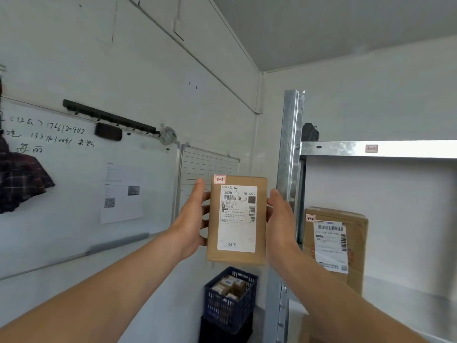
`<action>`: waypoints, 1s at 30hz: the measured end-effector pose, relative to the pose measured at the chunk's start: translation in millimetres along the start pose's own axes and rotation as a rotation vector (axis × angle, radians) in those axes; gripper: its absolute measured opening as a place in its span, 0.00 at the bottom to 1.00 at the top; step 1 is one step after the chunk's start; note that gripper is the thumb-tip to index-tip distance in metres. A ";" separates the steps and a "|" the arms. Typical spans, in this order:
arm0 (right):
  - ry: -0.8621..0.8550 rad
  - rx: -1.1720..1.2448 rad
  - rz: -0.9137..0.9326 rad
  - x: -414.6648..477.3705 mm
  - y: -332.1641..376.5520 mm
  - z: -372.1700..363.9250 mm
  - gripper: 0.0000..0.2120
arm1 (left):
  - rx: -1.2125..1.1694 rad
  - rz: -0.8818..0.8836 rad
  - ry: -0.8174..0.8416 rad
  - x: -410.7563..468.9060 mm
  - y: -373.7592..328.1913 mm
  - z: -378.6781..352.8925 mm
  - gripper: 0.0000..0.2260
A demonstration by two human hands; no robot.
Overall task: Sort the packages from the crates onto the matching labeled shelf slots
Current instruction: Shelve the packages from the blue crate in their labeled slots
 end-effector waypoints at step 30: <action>-0.487 -0.229 0.121 -42.9 92.0 251.7 0.21 | -0.065 0.118 0.495 -42.1 52.2 -263.6 0.30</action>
Point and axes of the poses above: each hand's wrist, its own x-axis towards the middle knuckle, its own z-axis out of the back of the hand, y = z × x, the point moved 6 cm from there along x, towards the middle knuckle, and after that the axes turned 8 degrees about z, right-handed, at the moved point
